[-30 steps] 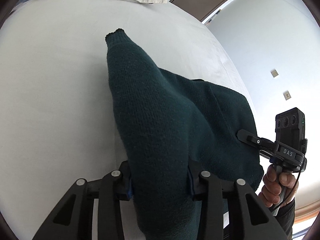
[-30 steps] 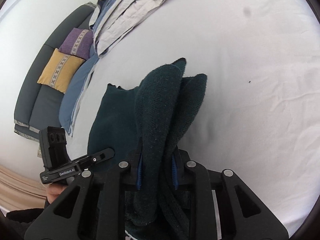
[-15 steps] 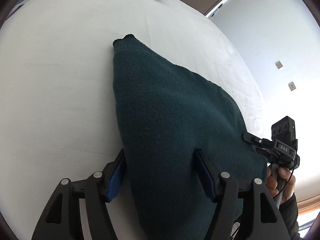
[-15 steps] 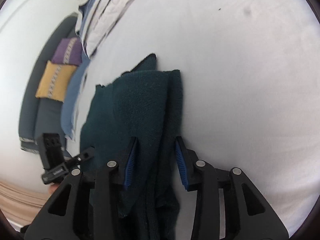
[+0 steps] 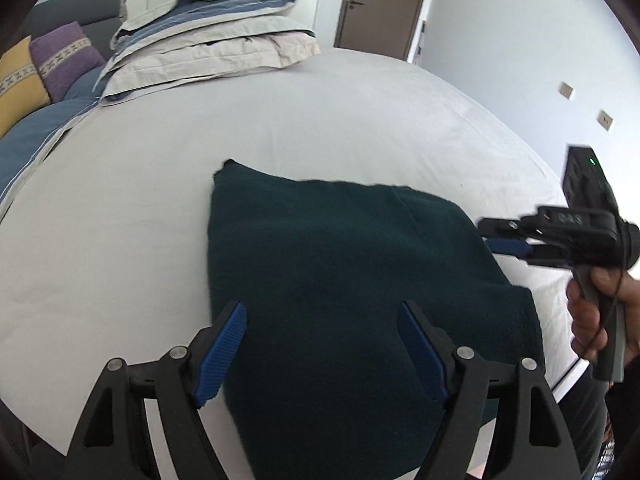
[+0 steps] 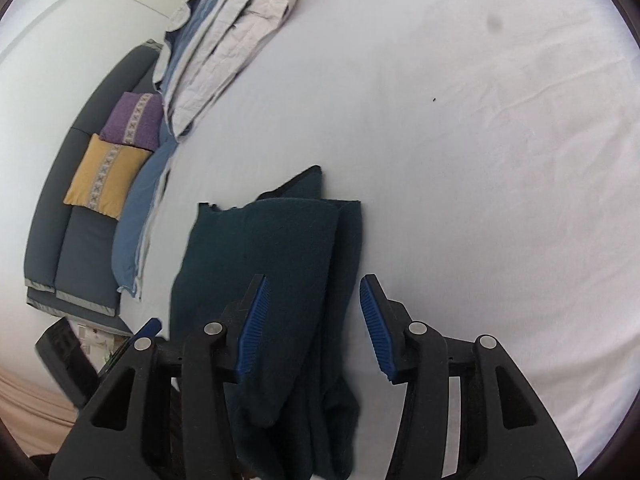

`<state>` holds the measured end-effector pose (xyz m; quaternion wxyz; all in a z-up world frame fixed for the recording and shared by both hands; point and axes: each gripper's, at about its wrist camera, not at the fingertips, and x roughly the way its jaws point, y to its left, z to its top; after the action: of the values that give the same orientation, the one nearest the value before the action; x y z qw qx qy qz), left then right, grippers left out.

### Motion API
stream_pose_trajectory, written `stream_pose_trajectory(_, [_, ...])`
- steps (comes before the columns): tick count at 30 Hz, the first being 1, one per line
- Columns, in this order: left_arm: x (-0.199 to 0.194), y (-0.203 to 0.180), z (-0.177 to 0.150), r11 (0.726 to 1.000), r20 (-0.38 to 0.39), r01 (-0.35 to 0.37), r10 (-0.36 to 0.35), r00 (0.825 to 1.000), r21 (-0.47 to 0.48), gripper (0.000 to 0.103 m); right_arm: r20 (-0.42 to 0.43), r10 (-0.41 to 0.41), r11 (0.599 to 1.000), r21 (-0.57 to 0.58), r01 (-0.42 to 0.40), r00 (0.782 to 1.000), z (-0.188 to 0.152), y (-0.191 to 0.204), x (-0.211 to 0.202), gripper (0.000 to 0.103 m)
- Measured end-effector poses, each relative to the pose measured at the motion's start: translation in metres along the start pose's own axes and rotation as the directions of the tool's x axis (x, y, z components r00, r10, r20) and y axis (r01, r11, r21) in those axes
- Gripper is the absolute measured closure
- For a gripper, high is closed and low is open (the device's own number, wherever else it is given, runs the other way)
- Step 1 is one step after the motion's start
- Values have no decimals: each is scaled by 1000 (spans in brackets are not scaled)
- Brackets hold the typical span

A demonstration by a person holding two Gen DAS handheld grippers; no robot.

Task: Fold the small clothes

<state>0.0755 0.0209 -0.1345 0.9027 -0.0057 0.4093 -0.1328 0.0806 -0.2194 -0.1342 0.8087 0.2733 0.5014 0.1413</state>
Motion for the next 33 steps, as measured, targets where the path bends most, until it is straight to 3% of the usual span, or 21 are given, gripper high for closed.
stream_pose_trajectory(2, [10,-10,-10,998,4,-41,41,999,41,18,-40,-27,998,-61,25,999,10,6,27,69])
stream_pose_trajectory(4, [11,-14,-17,996,7,-56,56,998,64,15,-13,-78,988,-136,75,997,14,16,38,82])
stream_pose_trajectory(9, [14,-17,-28,994,28,-77,75,997,81,10,83,-176,933,-303,193,981,22,48,25,97])
stream_pose_trajectory(14, [17,-28,-33,991,43,-103,100,994,84,3,68,-215,902,-369,225,974,40,58,37,97])
stream_pose_trajectory(19, [24,-36,-36,984,52,-124,118,992,125,0,21,-197,944,-265,195,980,64,23,64,97])
stream_pose_trajectory(21, [25,-37,-36,983,54,-130,124,991,129,0,26,-169,963,-209,171,985,67,11,59,88])
stream_pose_trajectory(22, [25,-36,-35,984,52,-126,121,991,124,0,50,-177,964,-193,183,983,61,7,48,77])
stream_pose_trajectory(24, [23,-33,-34,989,45,-111,107,993,100,0,115,-197,961,-172,215,974,54,6,22,72])
stream_pose_trajectory(28, [6,-21,-31,1000,57,-16,16,998,-2,0,159,17,992,-126,3,987,18,7,-37,72])
stream_pose_trajectory(29, [5,-20,-32,1000,55,-5,6,998,-16,0,145,28,990,-137,-8,989,8,12,-41,72])
stream_pose_trajectory(33, [6,-24,-38,999,47,-27,26,999,18,0,45,-82,970,-226,90,996,-42,30,-17,72])
